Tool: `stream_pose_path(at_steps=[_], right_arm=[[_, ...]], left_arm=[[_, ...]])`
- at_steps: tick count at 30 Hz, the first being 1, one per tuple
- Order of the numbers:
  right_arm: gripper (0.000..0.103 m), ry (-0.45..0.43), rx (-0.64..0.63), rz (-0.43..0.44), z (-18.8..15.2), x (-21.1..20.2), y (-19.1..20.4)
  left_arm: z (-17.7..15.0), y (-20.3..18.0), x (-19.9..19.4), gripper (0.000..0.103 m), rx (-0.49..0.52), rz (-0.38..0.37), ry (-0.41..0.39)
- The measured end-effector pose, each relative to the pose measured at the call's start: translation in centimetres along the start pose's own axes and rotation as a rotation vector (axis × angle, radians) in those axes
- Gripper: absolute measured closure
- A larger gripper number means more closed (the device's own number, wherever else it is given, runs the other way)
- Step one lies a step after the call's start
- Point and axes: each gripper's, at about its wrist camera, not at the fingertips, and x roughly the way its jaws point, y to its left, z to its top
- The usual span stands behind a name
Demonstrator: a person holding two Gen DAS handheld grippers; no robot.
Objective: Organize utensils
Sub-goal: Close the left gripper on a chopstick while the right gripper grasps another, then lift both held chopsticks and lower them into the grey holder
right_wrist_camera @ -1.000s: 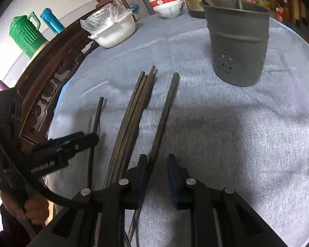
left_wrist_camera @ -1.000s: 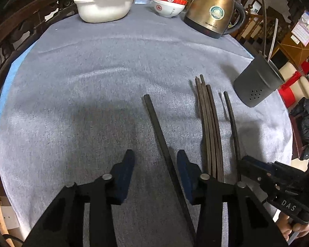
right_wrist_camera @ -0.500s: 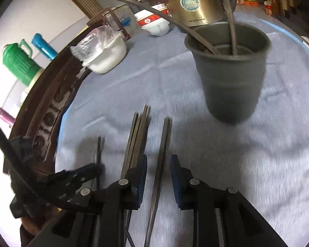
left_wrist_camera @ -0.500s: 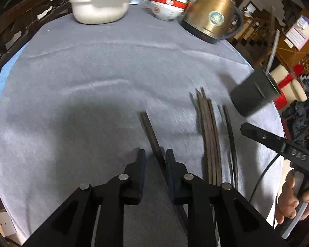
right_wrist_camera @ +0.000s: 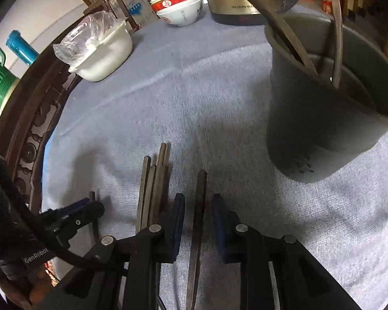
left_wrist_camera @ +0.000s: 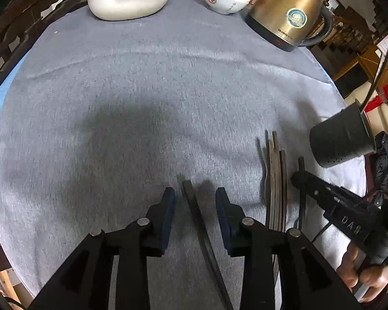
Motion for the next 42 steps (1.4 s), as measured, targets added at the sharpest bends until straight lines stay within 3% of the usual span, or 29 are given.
stream_pose_path(at_steps=[2,4,8,13,21,27,35,42], right_arm=[[0.094,-0.009,-0.014,0.001,-0.1,0.0,0.1],[0.094,-0.023,-0.015,0.009,-0.3,-0.3,0.0],[0.094,-0.077,-0.026,0.03,-0.7,-2.2,0.0],[0.096,-0.149,-0.028,0.097,-1.0,-5.6,-0.1],[0.096,-0.308,-0.049,0.188,-1.6,-12.7,0.0],[0.096,-0.436,-0.076,0.249,-2.4,-16.6,0.3],[0.096,-0.549,-0.061,0.271,-3.2,-20.1,-0.7],[0.096,-0.675,-0.019,0.253,-2.0,-24.4,-2.9]], left_arm=[[0.3,-0.1,0.3,0.091,0.006,0.028,-0.003],[0.5,-0.1,0.3,0.093,0.005,0.02,-0.002],[0.1,0.0,-0.5,0.094,-0.012,0.01,-0.026],[-0.5,-0.3,-4.2,0.095,-0.017,0.001,-0.097],[-2.2,-3.2,-13.7,0.096,0.071,-0.013,-0.279],[-2.4,-5.6,-18.1,0.096,0.136,-0.016,-0.389],[-2.7,-8.7,-21.9,0.096,0.197,-0.01,-0.479],[-1.2,-11.2,-24.6,0.096,0.223,-0.011,-0.549]])
